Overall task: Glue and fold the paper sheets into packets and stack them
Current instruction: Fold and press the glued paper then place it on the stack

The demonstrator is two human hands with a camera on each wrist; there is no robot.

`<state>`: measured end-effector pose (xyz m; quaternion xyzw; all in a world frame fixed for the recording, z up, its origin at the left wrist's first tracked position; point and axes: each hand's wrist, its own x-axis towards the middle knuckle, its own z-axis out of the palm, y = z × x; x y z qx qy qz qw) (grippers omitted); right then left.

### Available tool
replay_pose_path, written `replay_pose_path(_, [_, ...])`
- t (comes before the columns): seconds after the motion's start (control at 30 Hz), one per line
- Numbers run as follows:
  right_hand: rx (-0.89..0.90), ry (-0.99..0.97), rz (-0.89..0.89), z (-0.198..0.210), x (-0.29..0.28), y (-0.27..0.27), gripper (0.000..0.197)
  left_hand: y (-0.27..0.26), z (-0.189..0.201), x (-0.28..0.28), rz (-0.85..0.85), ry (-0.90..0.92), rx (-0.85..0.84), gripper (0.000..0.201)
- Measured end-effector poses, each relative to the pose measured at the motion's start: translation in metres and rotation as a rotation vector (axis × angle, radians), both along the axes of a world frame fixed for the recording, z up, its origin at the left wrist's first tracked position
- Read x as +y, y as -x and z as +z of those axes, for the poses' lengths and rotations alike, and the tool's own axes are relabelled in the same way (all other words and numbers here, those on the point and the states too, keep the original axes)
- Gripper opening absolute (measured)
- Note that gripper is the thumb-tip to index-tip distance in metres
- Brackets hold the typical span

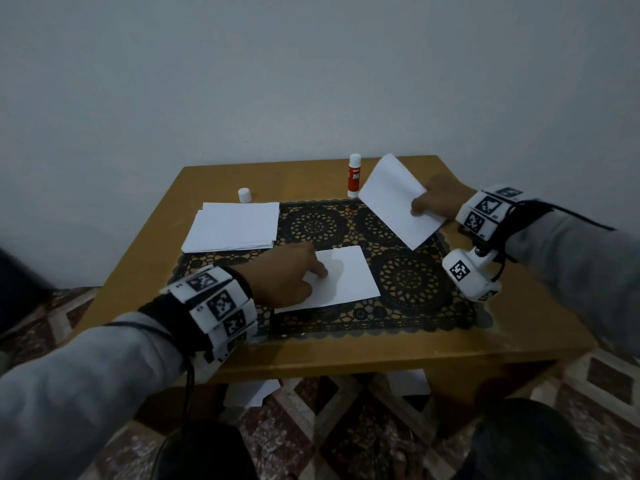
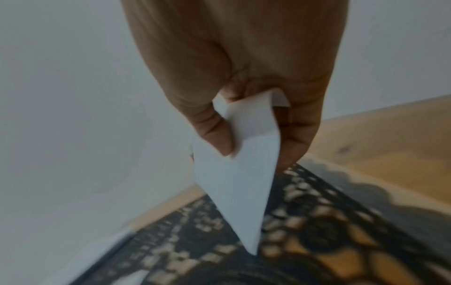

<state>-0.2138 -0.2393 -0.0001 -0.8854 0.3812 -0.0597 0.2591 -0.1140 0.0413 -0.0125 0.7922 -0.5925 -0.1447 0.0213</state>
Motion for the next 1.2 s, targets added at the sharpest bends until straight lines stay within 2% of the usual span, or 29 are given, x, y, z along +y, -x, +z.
replay_pose_path(0.07, [-0.041,-0.106,0.070,0.012,0.005,0.003,0.025,-0.003,0.004,0.001,0.062,0.050,0.073,0.040])
replay_pose_path(0.17, [-0.014,-0.270,0.223,0.028,0.020,0.010,0.055,-0.008,0.007,0.004,0.151,0.172,0.154,0.029])
replay_pose_path(0.2, [-0.015,-0.341,0.273,0.030,0.024,0.011,0.055,-0.010,0.006,0.004,0.210,0.261,0.218,0.023])
replay_pose_path(0.3, [-0.012,-0.511,0.425,0.039,0.049,0.013,0.024,-0.009,0.012,0.005,0.512,0.591,0.732,0.023])
replay_pose_path(0.33, [0.004,-0.541,0.471,0.040,0.056,0.013,0.021,-0.008,0.015,0.005,0.577,0.641,0.843,0.023])
replay_pose_path(0.4, [0.067,-0.571,0.554,0.040,0.070,0.011,0.027,-0.008,0.019,0.006,0.604,0.660,0.935,0.016])
replay_pose_path(0.47, [0.097,-0.621,0.576,0.036,0.076,0.008,0.034,-0.012,0.020,0.010,0.590,0.677,0.919,0.017])
replay_pose_path(0.57, [0.004,-0.770,0.455,0.026,0.076,0.003,0.038,-0.027,0.015,0.019,0.686,0.715,0.865,0.025])
replay_pose_path(0.63, [-0.022,-0.771,0.375,0.020,0.073,0.003,0.034,-0.032,0.009,0.025,0.742,0.688,0.833,0.026])
replay_pose_path(0.7, [-0.013,-0.763,0.305,0.013,0.073,0.004,0.025,-0.032,0.005,0.029,0.750,0.580,0.744,0.026])
replay_pose_path(0.77, [0.013,-0.734,0.260,0.007,0.074,0.005,0.010,-0.029,0.003,0.031,0.733,0.435,0.636,0.029])
replay_pose_path(0.83, [0.052,-0.658,0.234,0.000,0.075,0.004,0.012,-0.031,0.000,0.031,0.736,0.332,0.566,0.033])
replay_pose_path(1.0, [0.120,-0.491,0.252,-0.010,0.079,0.001,0.019,-0.036,-0.004,0.026,0.775,0.207,0.492,0.036])
replay_pose_path(1.2, [0.143,-0.435,0.267,-0.011,0.084,-0.001,0.020,-0.034,-0.004,0.024,0.741,0.128,0.421,0.037])
